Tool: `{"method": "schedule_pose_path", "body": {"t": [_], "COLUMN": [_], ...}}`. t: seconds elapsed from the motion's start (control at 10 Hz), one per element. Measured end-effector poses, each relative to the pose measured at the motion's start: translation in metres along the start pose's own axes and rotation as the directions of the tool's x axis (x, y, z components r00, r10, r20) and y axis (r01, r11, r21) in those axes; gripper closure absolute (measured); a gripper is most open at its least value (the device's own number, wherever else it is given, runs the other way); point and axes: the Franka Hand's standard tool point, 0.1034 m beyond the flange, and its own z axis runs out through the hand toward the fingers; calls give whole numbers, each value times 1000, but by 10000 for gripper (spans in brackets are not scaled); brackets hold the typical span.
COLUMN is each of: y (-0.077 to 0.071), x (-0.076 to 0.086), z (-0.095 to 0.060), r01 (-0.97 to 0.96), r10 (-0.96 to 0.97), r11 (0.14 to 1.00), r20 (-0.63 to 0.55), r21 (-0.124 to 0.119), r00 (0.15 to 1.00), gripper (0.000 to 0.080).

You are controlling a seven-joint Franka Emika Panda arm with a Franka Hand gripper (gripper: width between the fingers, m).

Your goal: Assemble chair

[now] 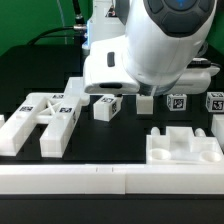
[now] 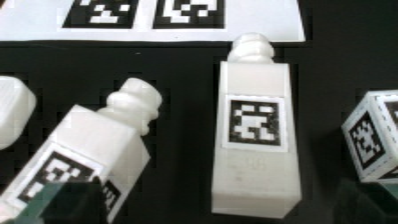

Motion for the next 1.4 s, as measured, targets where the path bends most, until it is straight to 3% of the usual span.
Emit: {"method": "schedule_pose_path", "body": {"t": [0.4, 0.6, 0.8, 0.9, 1.0, 1.4], "y": [-5, -8, -8, -8, -8, -8], "x": [3, 3, 4, 5, 5, 5], "z": [18, 19, 20, 22, 22, 21], "r01": [6, 11, 13, 13, 14, 14], "r10": [-6, -10, -13, -13, -13, -14], "r11": [1000, 1000, 1000, 1000, 1000, 1000], "r20": [23, 23, 22, 21, 22, 20], "r21": [-8, -12, -12, -12, -12, -12], "r00": [1000, 1000, 1000, 1000, 1000, 1000], "gripper": [151, 151, 413, 413, 511, 510]}}
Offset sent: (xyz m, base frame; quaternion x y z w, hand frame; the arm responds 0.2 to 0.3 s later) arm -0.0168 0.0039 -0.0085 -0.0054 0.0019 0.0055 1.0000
